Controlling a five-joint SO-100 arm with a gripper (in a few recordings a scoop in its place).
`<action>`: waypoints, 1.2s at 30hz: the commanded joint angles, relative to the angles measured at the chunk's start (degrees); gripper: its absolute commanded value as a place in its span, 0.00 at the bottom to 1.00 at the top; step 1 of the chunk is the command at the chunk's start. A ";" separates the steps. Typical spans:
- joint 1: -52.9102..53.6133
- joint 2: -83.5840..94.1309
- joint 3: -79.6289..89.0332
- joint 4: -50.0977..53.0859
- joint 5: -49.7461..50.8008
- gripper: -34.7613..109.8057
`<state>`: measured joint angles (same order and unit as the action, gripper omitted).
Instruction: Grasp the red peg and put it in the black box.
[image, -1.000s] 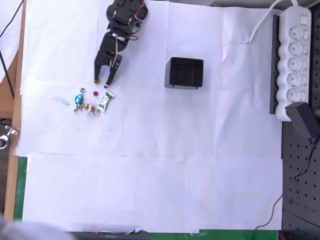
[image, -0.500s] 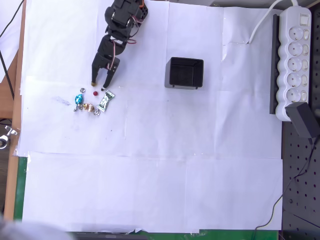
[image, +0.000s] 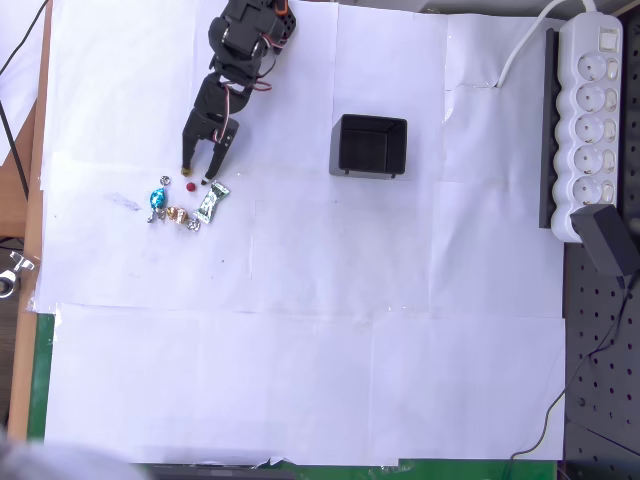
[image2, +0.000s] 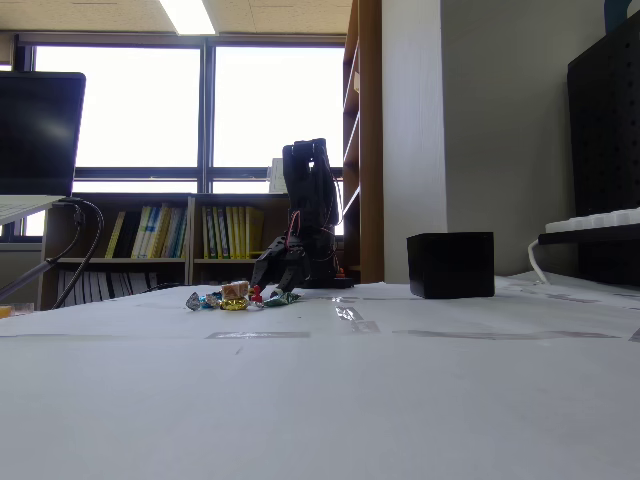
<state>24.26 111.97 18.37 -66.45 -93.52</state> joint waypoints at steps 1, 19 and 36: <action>0.44 1.05 2.11 -1.14 -0.97 0.33; 0.26 1.85 2.81 -1.58 -0.88 0.33; 0.18 3.43 4.31 -2.37 -0.88 0.33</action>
<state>24.26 114.79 20.65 -67.85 -93.69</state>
